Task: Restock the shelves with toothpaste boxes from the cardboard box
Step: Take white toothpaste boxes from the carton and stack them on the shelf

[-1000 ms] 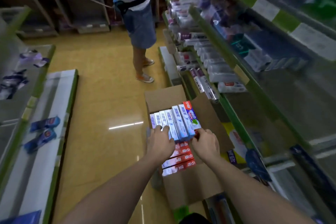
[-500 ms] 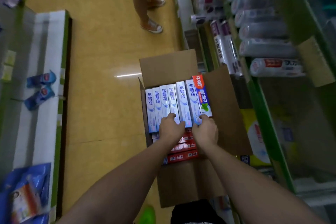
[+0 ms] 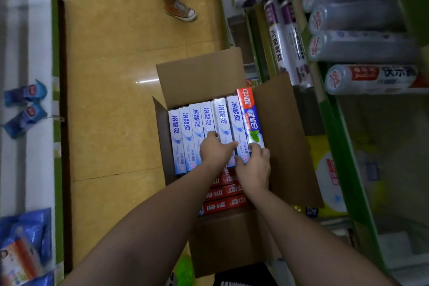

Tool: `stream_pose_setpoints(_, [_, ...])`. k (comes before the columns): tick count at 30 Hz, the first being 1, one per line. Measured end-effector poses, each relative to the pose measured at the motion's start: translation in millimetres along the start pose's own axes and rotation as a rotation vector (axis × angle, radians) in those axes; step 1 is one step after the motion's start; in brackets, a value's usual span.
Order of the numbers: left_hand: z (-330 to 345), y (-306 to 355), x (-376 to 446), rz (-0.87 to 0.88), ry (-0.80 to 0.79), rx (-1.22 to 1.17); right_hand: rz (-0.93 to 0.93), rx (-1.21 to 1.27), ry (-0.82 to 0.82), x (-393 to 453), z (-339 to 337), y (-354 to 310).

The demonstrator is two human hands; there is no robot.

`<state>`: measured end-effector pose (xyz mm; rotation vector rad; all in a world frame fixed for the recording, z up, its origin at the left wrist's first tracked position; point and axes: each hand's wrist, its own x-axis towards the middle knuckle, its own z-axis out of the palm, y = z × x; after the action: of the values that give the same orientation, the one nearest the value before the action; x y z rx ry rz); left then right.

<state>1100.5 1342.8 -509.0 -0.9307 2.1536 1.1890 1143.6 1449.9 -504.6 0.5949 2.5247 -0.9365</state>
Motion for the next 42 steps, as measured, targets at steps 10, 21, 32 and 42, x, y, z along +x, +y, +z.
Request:
stream_pose_setpoints(10, [-7.6, -11.3, -13.6, -0.030, 0.062, 0.022, -0.064, -0.054, -0.017, -13.0, 3.8, 6.0])
stream_pose_setpoints(21, [-20.6, -35.3, -37.3, 0.017, 0.159, 0.043, -0.039, -0.134, -0.098, -4.4, 11.5, 2.8])
stream_pose_setpoints(32, [-37.6, -18.7, -56.0, 0.047, 0.127, -0.040, -0.020, -0.105, -0.017, -16.0, -9.1, -18.4])
stream_pose_setpoints(42, [-97.8, 8.6, -120.6, 0.204, 0.171, -0.114, -0.102, -0.039, 0.145, -90.5, -49.5, -51.7])
